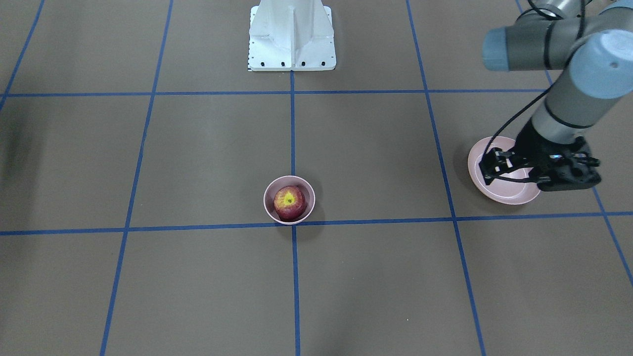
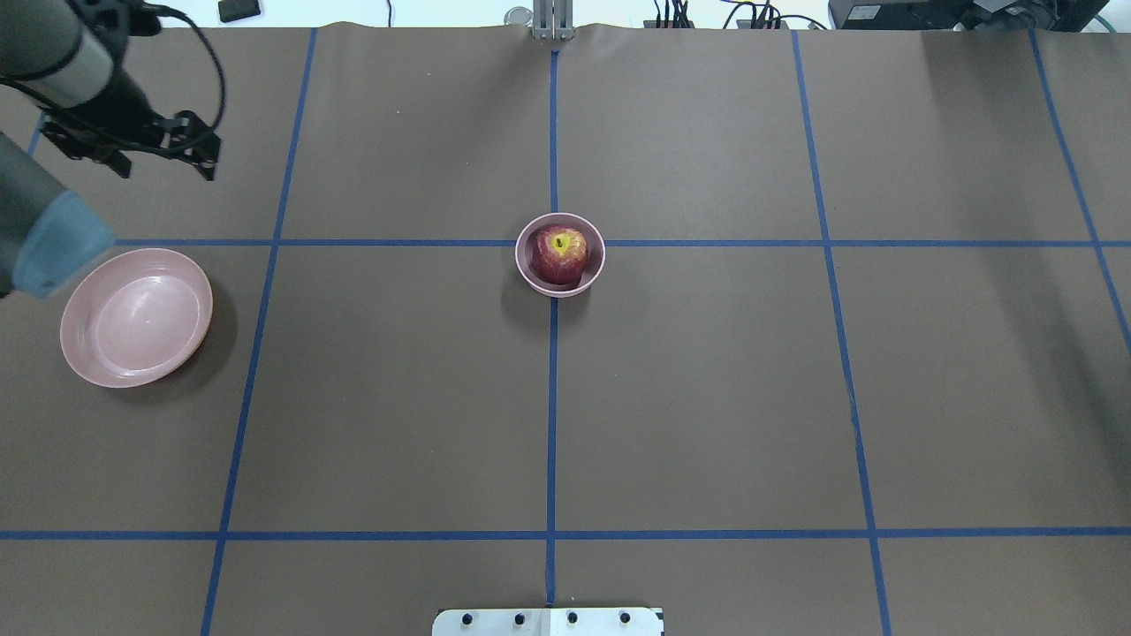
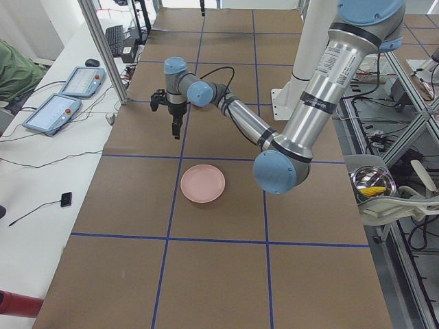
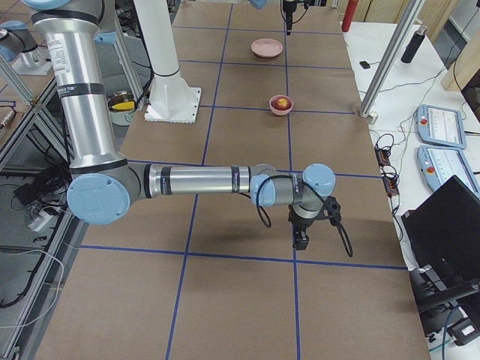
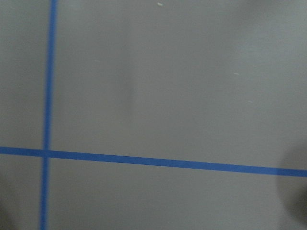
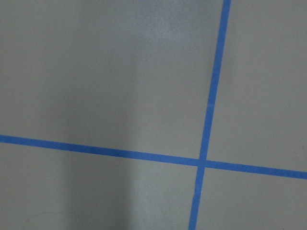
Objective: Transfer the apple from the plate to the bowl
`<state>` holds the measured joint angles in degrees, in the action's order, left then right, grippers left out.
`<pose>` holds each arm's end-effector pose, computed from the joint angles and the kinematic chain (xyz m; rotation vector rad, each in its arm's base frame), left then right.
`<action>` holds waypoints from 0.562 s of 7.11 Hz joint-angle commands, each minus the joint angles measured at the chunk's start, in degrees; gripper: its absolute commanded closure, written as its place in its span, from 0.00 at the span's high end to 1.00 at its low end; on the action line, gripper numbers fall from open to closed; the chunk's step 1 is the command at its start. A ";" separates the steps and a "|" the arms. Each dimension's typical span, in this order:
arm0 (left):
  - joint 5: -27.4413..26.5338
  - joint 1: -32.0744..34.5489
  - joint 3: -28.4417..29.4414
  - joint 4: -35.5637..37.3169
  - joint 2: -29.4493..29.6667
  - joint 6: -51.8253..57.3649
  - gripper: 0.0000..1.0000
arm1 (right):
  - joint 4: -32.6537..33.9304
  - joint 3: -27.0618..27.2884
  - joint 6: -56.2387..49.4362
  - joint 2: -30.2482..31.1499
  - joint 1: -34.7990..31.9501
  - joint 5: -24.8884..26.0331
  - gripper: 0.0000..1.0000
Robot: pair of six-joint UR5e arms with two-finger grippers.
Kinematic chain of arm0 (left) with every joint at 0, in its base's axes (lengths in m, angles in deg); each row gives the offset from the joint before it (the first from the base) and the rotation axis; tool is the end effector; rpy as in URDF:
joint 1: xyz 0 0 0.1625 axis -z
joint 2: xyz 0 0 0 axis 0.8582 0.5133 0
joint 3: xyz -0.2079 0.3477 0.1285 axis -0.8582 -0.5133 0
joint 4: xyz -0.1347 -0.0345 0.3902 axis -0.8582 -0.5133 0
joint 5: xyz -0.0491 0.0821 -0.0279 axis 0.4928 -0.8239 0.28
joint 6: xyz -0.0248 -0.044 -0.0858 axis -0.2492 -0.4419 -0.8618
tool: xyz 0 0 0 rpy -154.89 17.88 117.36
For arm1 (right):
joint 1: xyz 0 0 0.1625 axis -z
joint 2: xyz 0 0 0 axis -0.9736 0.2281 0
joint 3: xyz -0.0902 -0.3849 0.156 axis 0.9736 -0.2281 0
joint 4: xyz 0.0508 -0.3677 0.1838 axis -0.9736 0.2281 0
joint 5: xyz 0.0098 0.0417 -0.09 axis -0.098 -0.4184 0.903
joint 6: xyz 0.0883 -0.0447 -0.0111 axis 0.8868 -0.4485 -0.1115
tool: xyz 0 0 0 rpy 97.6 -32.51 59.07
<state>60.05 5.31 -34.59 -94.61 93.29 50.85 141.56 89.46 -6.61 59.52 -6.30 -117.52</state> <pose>0.1931 -0.5835 0.3813 0.0878 0.7257 -0.0286 -0.0019 -0.5662 0.6352 0.0096 -0.7457 -0.1153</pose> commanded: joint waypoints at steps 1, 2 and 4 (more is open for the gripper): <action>6.16 14.62 4.04 0.64 -7.86 25.95 0.99 | -0.18 0.81 0.40 1.56 -1.08 0.11 1.00; 6.35 19.72 7.82 0.04 -10.24 39.32 0.99 | -0.18 0.72 0.49 1.82 -2.39 0.11 1.00; 6.00 21.97 9.52 -0.23 -13.06 43.85 0.99 | 0.08 1.59 0.67 2.61 -3.81 -0.42 1.00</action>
<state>66.16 25.22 -26.56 -94.70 82.10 90.93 141.44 90.46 -6.07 61.66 -9.23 -117.71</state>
